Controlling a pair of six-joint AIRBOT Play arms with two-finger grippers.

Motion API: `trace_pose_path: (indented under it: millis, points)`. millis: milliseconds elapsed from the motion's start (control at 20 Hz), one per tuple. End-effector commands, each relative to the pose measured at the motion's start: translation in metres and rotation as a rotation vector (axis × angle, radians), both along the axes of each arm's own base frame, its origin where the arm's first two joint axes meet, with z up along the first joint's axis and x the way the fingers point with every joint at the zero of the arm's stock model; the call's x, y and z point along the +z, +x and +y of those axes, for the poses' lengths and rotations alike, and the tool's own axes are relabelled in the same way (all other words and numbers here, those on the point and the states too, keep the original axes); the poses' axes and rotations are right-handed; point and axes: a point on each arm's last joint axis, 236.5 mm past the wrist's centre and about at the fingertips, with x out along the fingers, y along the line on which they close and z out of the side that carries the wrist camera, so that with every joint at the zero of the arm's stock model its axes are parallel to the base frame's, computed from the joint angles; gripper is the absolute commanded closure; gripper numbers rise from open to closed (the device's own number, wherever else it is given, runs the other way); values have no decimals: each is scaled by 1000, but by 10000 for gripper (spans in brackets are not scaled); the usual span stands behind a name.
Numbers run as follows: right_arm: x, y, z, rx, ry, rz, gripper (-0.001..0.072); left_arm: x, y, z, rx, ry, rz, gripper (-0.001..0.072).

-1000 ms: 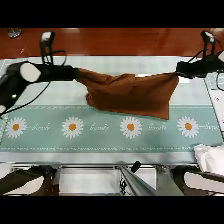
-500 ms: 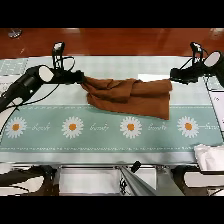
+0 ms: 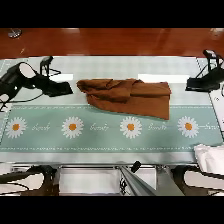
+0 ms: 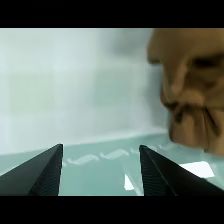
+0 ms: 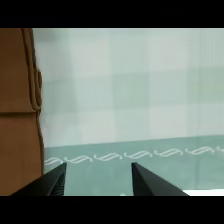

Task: Fold the shirts.

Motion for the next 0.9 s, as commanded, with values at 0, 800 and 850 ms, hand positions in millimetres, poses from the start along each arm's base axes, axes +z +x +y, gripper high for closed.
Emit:
trace_pose_path:
  millis: [0, 800, 850]
  points:
    - [-15, -26, 19, -31, 210, 60, 213, -12, -21, -37, -36, -165, 43, 151]
    - [-18, -36, 32, 66, 257, 83, 99, -45, -6, -121, -26, -404, 50, 679]
    - [-21, -43, 26, 70, 254, 112, 99, -45, -5, -118, -22, -406, 52, 680]
